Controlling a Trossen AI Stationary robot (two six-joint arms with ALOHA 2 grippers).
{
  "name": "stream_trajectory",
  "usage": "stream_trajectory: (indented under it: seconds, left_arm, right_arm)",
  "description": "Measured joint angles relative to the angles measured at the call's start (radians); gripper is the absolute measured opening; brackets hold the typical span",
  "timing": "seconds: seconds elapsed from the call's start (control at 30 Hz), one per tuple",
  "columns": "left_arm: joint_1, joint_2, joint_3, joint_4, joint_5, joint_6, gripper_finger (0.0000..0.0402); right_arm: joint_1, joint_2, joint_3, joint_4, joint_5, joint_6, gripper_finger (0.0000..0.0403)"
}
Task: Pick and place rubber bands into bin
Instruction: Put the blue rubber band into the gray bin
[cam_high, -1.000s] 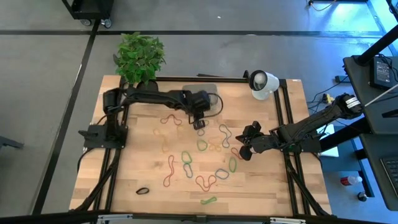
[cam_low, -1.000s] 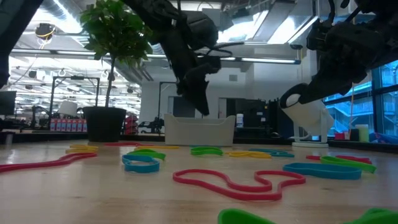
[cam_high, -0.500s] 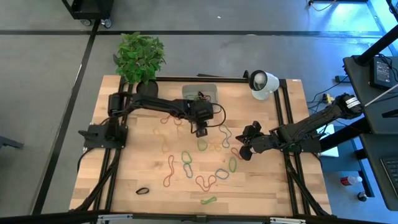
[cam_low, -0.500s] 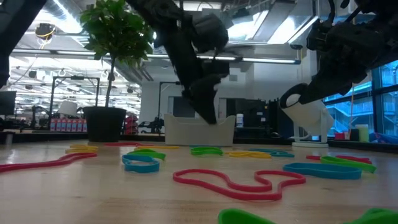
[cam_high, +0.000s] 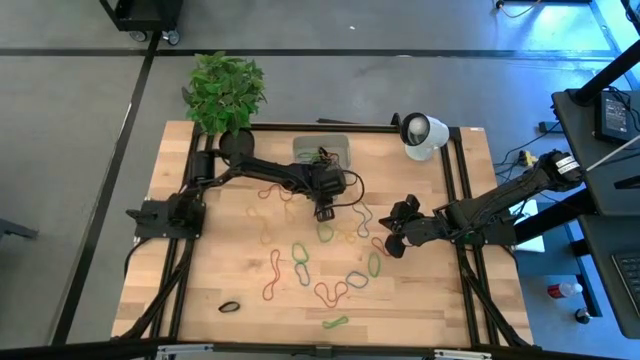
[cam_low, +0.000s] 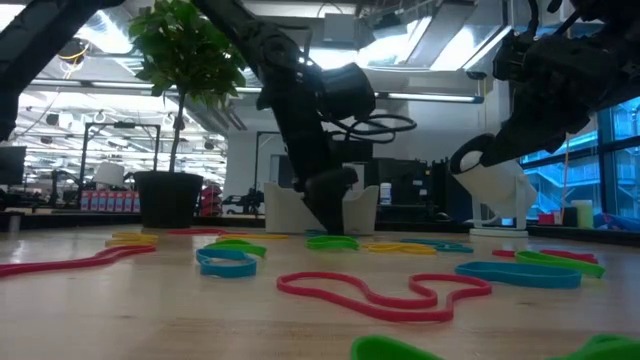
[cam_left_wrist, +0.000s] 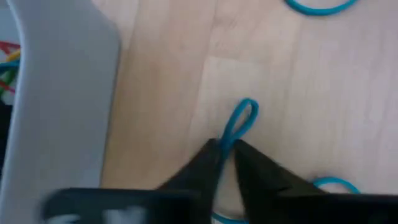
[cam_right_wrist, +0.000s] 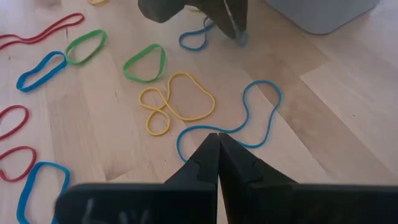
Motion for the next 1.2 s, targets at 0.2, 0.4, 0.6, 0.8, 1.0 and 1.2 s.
stream_trajectory:
  seconds: [0.2,0.4,0.6,0.8,1.0,1.2]
  left_arm:
    - [-0.042,-0.045,0.005,-0.043,-0.018,0.009,0.0004]
    - [-0.087,-0.135,0.067,-0.085,-0.110,0.057,0.0003]
    - [-0.095,-0.232,0.109,-0.100,-0.257,0.121,0.0002]
    - [-0.023,-0.303,0.142,-0.082,-0.300,0.175,0.0002]
    - [0.096,-0.300,0.144,-0.060,-0.232,0.200,0.0002]
    - [0.201,-0.194,0.144,-0.059,-0.089,0.148,0.0002]
  right_arm:
    - [0.000,0.000,0.000,0.000,0.000,0.001,0.0007]
    - [0.000,0.000,0.000,0.001,0.000,0.002,0.0007]
    - [0.000,0.008,0.000,0.002,0.000,0.002,0.0007]
    - [0.000,0.022,0.000,0.007,0.000,0.002,0.0007]
    - [0.000,0.026,0.000,0.007,0.000,0.002,0.0007]
    - [0.000,0.026,0.000,0.007,0.000,0.001,0.0007]
